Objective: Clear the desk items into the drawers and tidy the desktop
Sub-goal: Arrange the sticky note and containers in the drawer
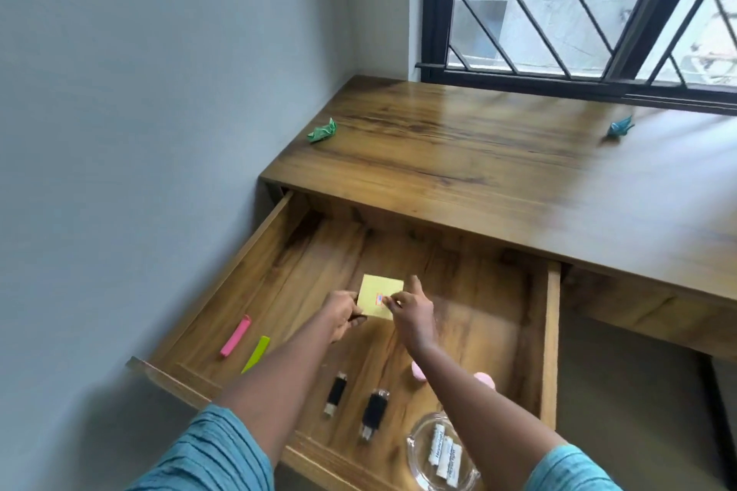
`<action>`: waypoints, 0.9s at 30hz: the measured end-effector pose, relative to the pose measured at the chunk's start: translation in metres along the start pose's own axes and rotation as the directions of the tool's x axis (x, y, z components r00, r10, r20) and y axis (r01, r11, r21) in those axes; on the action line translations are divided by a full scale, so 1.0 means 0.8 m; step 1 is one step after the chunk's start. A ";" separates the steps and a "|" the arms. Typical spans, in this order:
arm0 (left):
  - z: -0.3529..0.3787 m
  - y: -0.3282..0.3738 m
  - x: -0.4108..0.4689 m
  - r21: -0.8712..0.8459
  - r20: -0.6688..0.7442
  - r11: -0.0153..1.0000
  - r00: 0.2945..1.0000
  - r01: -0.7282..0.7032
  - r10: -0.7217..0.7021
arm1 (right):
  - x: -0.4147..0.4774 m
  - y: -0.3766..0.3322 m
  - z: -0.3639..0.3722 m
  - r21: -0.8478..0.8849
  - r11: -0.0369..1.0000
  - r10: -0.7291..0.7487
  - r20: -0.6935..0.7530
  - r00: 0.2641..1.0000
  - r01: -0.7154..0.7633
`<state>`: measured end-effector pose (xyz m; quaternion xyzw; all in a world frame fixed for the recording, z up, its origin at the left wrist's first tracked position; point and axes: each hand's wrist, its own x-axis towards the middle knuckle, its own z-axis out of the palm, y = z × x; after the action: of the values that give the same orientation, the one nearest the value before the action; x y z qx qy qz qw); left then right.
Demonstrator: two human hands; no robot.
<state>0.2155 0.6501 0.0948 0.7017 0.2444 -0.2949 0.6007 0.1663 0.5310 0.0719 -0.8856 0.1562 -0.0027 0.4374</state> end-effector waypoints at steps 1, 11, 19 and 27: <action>-0.005 -0.012 0.002 0.033 0.001 0.999 1.000 0.016 -0.016 | -0.006 0.001 0.010 0.030 0.996 0.081 0.012 0.997 -0.082; -0.025 -0.075 0.004 0.574 -0.055 0.812 0.984 -0.106 0.167 | -0.026 0.013 0.049 -0.008 0.957 0.291 0.054 0.955 -0.291; -0.034 -0.094 0.022 0.752 -0.028 0.631 0.947 -0.190 0.319 | -0.035 0.016 0.068 -0.091 0.944 0.316 -0.013 0.949 -0.316; -0.076 -0.093 -0.003 0.782 0.279 0.348 0.790 -0.517 0.546 | -0.078 -0.005 0.059 -0.306 0.951 0.043 0.031 0.999 -0.032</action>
<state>0.1692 0.7224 0.0510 0.9423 -0.1559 -0.1518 0.2546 0.1146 0.5870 0.0544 -0.9393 0.1633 0.0464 0.2980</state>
